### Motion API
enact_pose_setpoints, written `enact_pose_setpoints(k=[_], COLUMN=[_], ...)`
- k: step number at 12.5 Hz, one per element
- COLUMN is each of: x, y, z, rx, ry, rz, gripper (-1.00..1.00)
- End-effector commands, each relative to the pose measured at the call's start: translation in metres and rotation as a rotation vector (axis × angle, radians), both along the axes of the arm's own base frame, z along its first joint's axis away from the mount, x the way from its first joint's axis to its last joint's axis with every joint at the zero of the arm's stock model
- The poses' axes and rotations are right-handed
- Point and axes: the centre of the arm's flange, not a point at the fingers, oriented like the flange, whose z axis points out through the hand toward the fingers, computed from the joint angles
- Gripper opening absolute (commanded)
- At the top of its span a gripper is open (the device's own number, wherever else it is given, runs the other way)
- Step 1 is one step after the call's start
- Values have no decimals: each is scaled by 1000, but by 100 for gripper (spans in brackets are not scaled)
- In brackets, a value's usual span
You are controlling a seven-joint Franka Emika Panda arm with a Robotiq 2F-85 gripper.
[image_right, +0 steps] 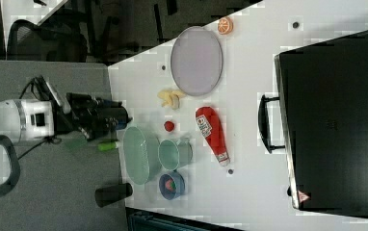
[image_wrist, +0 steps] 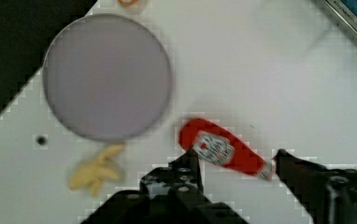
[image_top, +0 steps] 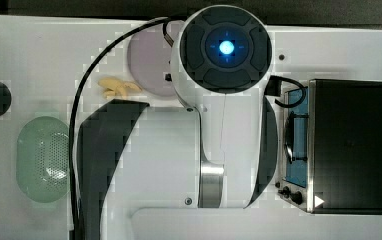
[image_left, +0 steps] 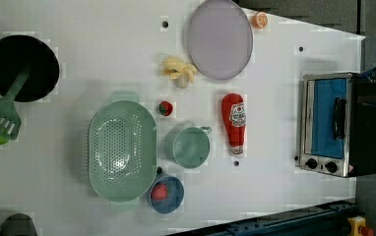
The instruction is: Pick Ketchup from the table and place it in strainer.
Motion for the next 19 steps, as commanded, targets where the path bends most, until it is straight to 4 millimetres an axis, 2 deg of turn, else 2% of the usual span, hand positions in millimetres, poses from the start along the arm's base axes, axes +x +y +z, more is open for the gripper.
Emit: enact_pose_setpoints(k=[1,3,5,7,10,15,19], x=[-83,-80,-74,-68,-49,-29,-33], y=[-14,-10,-2,8,19,28,29], z=[51,37,10,-27,-85,-174,-239], rx=[-8,-7,-3,7,24,59,59], ry=[24,50,106,172,181,117,51], rz=[-10,20,84,161,311,767,1040], gripper=[59,99,100,100,100,100,100])
